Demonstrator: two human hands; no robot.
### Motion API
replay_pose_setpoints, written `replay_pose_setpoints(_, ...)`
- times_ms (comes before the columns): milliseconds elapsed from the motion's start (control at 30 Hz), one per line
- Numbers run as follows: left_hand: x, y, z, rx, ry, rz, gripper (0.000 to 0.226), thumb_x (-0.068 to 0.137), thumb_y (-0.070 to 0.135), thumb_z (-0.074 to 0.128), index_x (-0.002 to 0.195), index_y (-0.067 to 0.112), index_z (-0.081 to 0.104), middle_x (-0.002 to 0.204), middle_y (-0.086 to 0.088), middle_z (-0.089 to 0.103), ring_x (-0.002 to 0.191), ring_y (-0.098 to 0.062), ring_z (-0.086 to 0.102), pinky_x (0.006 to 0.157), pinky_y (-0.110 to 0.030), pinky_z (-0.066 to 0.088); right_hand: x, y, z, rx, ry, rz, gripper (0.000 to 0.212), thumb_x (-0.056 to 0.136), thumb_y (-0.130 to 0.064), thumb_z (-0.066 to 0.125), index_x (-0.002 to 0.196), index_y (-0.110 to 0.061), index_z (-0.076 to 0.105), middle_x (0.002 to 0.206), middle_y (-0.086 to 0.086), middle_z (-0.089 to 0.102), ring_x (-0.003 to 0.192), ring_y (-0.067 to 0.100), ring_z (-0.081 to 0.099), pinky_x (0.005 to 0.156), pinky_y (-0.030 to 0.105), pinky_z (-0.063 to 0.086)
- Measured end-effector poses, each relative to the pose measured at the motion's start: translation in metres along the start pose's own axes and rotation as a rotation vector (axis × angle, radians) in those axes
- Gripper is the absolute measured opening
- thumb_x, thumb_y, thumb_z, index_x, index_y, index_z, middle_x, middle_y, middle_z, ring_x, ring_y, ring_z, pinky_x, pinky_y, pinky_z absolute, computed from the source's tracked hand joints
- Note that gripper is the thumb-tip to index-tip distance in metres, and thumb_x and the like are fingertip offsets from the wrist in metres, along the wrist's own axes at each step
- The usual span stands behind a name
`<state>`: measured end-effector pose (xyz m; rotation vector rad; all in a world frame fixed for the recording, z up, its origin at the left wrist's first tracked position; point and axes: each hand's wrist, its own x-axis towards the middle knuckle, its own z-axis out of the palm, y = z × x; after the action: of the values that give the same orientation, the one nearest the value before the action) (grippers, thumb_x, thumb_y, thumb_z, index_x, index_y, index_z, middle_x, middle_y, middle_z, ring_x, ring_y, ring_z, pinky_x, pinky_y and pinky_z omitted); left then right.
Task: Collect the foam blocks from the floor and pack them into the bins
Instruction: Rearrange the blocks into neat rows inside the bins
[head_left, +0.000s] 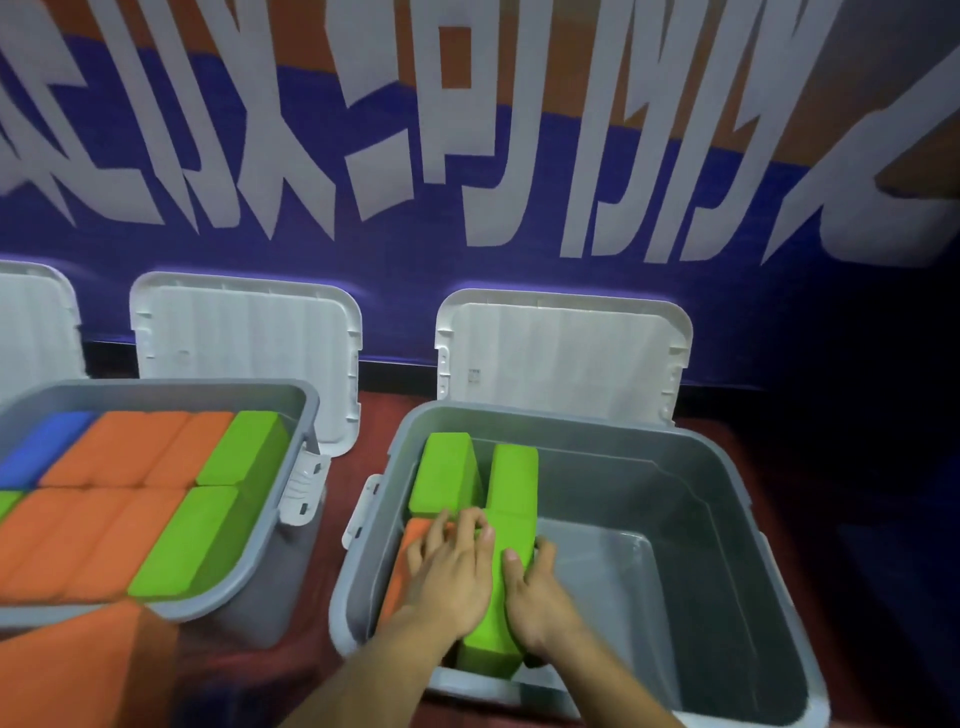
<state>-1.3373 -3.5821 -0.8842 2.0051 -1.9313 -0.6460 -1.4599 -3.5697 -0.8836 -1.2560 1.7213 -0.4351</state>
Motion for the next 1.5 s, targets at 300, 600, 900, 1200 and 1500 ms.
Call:
replay_pose_setpoints(300, 0.022, -0.029, 0.038, 0.425, -0.06, 0.094, 0.066, 0.096, 0.043, 0.018, 0.132, 0.013, 0.064, 0.164, -0.006, 0.029, 0.153, -0.026, 0.023, 0.116, -0.062, 0.026, 0.027, 0.017, 0.026, -0.04, -0.082, 0.052, 0.042, 0.106, -0.055, 0.033, 0.127, -0.018, 0.03, 0.128, 0.027, 0.063, 0.118, 0.041, 0.061, 0.089, 0.038, 0.045)
replay_pose_setpoints(600, 0.026, -0.033, 0.023, 0.219, 0.023, 0.126, 0.079, 0.089, 0.056, -0.007, 0.14, 0.023, 0.043, 0.169, 0.004, -0.004, 0.156, -0.011, 0.004, 0.125, -0.037, 0.004, 0.034, 0.003, 0.024, -0.037, 0.044, 0.09, 0.043, 0.102, -0.039, 0.045, 0.136, -0.019, 0.028, 0.135, 0.022, 0.044, 0.12, 0.043, 0.054, 0.103, 0.043, 0.042)
replay_pose_setpoints(900, 0.053, -0.056, 0.027, 0.138, 0.017, 0.066, 0.103, 0.07, 0.071, -0.041, 0.157, 0.03, -0.006, 0.165, 0.012, -0.016, 0.151, -0.012, -0.026, 0.124, -0.031, -0.011, 0.065, 0.014, 0.024, -0.047, 0.12, -0.086, 0.06, 0.11, -0.038, 0.024, 0.162, -0.029, -0.005, 0.171, -0.004, -0.01, 0.156, 0.011, -0.006, 0.123, 0.03, 0.005)
replay_pose_setpoints(1200, 0.071, -0.055, 0.024, -0.103, 0.052, 0.1, 0.058, 0.101, 0.058, 0.024, 0.143, 0.032, 0.056, 0.162, -0.002, 0.028, 0.147, -0.02, 0.023, 0.117, -0.045, 0.034, 0.068, 0.022, 0.018, -0.014, 0.165, -0.189, 0.057, 0.11, -0.026, 0.034, 0.162, -0.025, 0.012, 0.163, 0.002, 0.019, 0.146, 0.015, 0.031, 0.107, 0.016, 0.022)
replay_pose_setpoints(1500, 0.072, -0.047, 0.024, -0.027, -0.106, -0.087, 0.058, 0.105, 0.056, 0.022, 0.16, 0.045, 0.007, 0.17, -0.006, -0.009, 0.154, -0.032, 0.018, 0.117, -0.045, 0.031, 0.079, 0.014, 0.036, 0.17, 0.205, -0.059, 0.065, 0.108, -0.043, 0.033, 0.162, -0.032, -0.001, 0.167, 0.0, 0.026, 0.146, 0.027, 0.038, 0.117, 0.037, 0.033)
